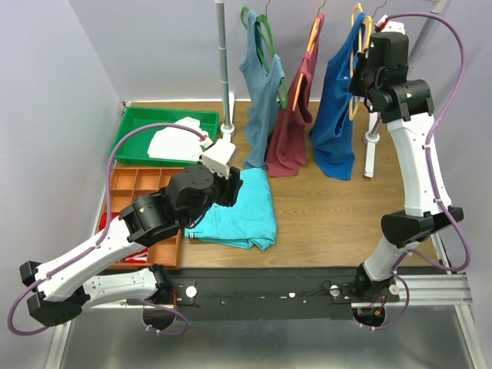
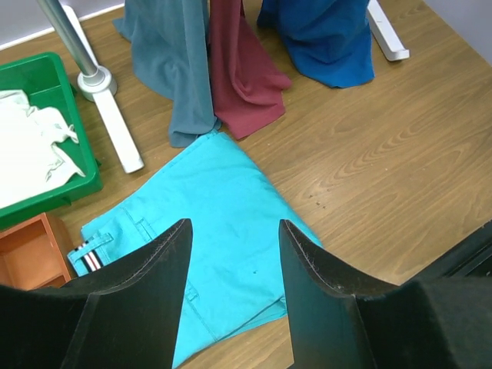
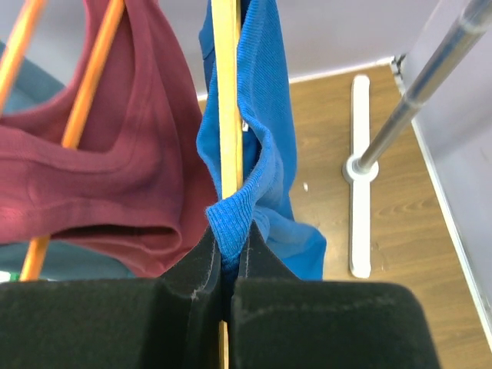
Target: Place the tank top on the hanger
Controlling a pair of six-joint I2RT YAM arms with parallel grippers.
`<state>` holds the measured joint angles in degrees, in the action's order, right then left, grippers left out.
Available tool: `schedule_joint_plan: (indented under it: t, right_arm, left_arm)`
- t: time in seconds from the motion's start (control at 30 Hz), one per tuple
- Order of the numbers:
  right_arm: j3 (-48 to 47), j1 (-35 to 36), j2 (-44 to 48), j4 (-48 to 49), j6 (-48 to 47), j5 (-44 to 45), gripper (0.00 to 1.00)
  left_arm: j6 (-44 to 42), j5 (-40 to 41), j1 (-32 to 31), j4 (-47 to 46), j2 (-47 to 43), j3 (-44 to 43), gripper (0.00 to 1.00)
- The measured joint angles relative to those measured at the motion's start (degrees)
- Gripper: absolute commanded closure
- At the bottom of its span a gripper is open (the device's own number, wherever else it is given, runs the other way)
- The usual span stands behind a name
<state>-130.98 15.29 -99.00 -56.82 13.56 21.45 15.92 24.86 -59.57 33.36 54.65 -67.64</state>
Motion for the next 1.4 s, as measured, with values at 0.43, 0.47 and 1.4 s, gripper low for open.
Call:
schedule_joint_plan:
  t: [0.43,0.47,1.4]
  right_arm:
    - [-3.0,0.0,-4.3,4.5,-0.1,0.2,0.99]
    - [-3.0,0.0,-5.2,4.5,-0.1,0.1,0.99]
    - [10.5,0.0,3.1,9.3,3.6,-3.8,0.36]
  left_arm:
    - [0.0,0.2,0.9,-1.0,-1.2,2.2,0.43]
    - [0.0,0.2,1.0,-1.1,-1.2,2.3,0.43]
    - [1.4,-2.1,7.5,-3.9,-1.7,6.4,0.39]
